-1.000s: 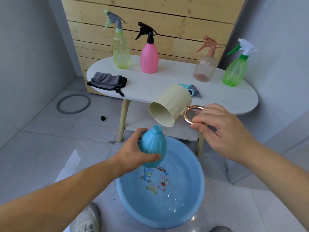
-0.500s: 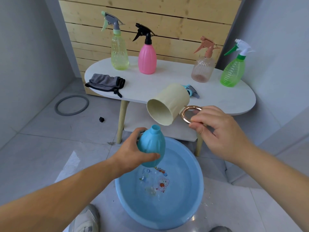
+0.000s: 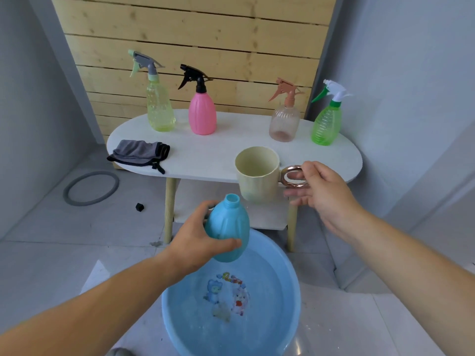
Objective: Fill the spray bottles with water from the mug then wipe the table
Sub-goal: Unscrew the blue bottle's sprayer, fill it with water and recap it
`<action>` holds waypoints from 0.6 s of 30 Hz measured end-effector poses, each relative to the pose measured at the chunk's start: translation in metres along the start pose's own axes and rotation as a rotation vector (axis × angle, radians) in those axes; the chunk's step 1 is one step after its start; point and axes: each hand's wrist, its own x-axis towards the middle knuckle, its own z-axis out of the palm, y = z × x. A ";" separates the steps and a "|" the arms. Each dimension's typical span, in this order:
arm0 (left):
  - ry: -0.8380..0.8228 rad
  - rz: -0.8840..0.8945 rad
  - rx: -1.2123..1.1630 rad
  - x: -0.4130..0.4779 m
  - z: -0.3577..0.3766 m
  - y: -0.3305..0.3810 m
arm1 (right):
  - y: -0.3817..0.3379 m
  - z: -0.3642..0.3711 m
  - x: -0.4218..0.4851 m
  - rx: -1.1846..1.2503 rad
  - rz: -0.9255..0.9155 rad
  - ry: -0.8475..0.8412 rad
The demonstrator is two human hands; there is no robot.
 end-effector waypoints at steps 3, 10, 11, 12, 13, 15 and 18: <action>-0.034 0.022 0.013 0.006 0.009 0.016 | -0.004 -0.025 0.033 0.057 0.040 0.121; -0.086 0.052 0.008 0.028 0.033 0.040 | 0.001 -0.083 0.097 0.033 0.201 0.294; -0.088 0.056 0.008 0.032 0.037 0.043 | 0.005 -0.088 0.103 0.001 0.215 0.299; -0.090 0.060 0.007 0.036 0.039 0.044 | 0.009 -0.091 0.108 -0.030 0.224 0.297; -0.093 0.065 0.007 0.041 0.042 0.045 | 0.013 -0.094 0.113 -0.056 0.228 0.290; -0.111 0.075 0.012 0.051 0.047 0.047 | 0.019 -0.102 0.121 -0.091 0.235 0.274; -0.134 0.093 0.028 0.062 0.051 0.047 | 0.022 -0.109 0.131 -0.084 0.267 0.267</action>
